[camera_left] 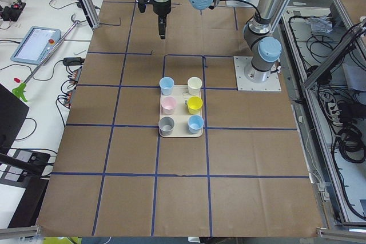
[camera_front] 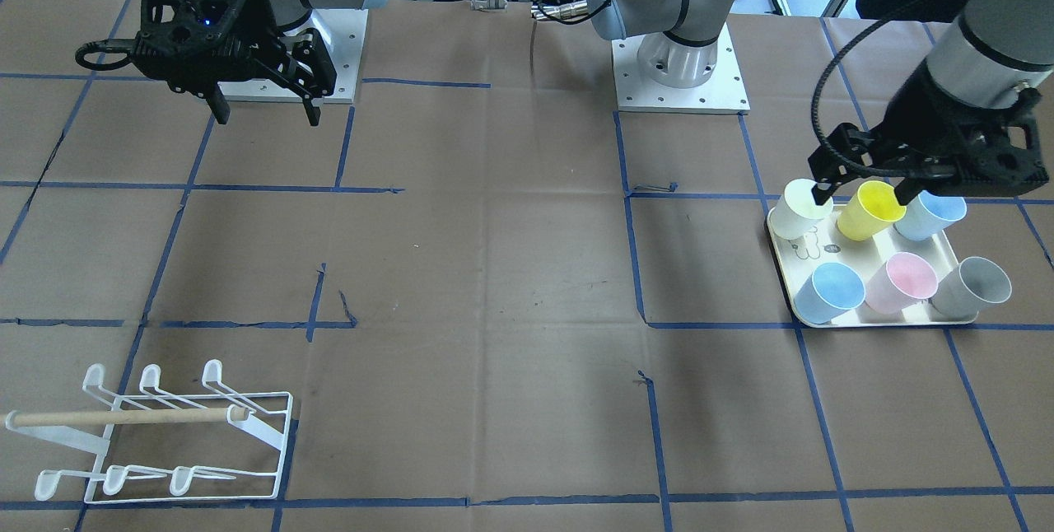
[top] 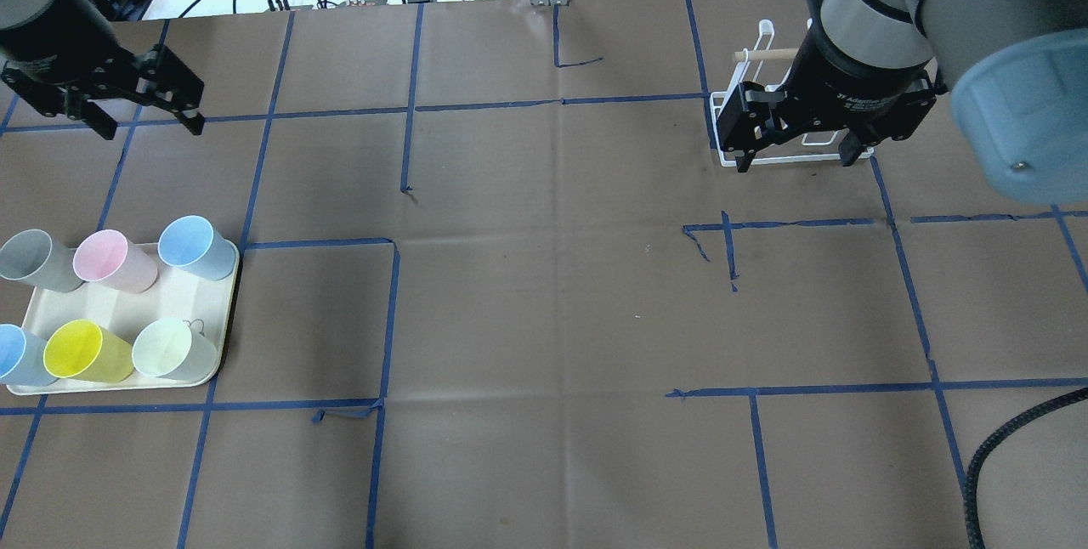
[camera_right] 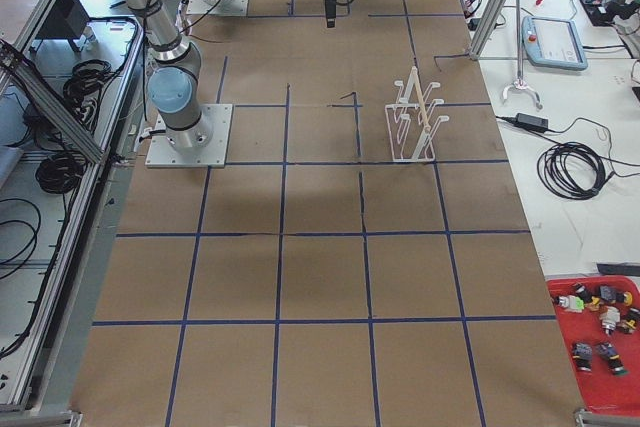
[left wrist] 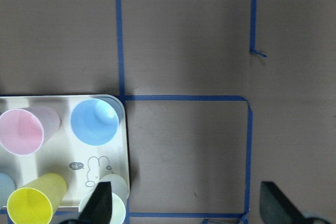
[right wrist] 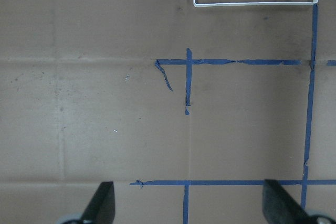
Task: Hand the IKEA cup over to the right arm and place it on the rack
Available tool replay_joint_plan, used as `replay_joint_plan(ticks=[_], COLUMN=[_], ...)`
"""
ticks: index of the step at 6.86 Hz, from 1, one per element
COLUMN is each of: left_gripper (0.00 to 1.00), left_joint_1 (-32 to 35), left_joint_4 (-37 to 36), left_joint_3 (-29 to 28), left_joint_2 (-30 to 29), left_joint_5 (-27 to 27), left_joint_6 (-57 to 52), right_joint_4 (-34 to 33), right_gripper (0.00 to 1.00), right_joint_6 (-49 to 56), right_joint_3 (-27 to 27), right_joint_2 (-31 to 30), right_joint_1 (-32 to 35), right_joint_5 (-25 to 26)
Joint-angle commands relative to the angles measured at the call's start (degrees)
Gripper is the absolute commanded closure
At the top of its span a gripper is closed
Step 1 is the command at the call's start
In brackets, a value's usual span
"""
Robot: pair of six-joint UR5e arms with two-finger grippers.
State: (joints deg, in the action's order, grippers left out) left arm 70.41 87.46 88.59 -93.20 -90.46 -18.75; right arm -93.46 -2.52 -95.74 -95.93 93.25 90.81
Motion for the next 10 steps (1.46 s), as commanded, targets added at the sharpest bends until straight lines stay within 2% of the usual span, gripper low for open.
replay_joint_plan(ticks=[1, 2, 4, 5, 6, 7, 8, 9, 10], left_gripper=[0.0, 0.0, 0.0, 0.0, 0.0, 0.0, 0.0, 0.0, 0.0], left_joint_1=[-6.59, -6.6, -6.43, -6.25, -5.55, -3.89, -3.44, -3.44, -3.44], left_joint_4=[0.07, -0.19, -8.05, -12.27, -14.14, -18.25, -23.08, -26.43, -29.77], left_joint_3=[0.09, 0.87, 7.87, 11.04, 13.42, 16.49, 19.14, 20.81, 21.7], left_joint_2=[-0.66, -1.71, -2.16, -2.34, -2.43, -3.21, -4.7, -6.11, -7.51], left_joint_5=[0.28, 0.46, 0.55, 0.63, 0.63, 0.55, 0.55, 0.55, 0.2], left_joint_6=[-5.51, -4.99, -3.15, -1.22, 0.36, 0.47, -0.4, -1.02, -4.07], right_joint_4=[-0.23, -0.75, -11.33, -17.22, -21.11, -23.06, -28.04, -34.44, -41.9], right_gripper=[0.0, 0.0, 0.0, 0.0, 0.0, 0.0, 0.0, 0.0, 0.0], right_joint_6=[-0.02, -0.63, -0.82, -1.86, -5.7, -10.7, -12.92, -13.99, -19.74], right_joint_3=[-0.41, -0.5, -3.12, -5.66, -6.99, -7.7, -8.58, -10.59, -13.83], right_joint_2=[0.04, 0.22, 1.54, 1.45, 1.36, 0.75, 0.84, 0.84, 0.58], right_joint_1=[0.0, 0.0, 0.0, 0.0, 0.0, 0.09, 0.09, 0.09, 0.09], right_joint_5=[-0.28, -0.54, -1.07, -3.07, -6.31, -6.78, -10.18, -13.43, -14.77])
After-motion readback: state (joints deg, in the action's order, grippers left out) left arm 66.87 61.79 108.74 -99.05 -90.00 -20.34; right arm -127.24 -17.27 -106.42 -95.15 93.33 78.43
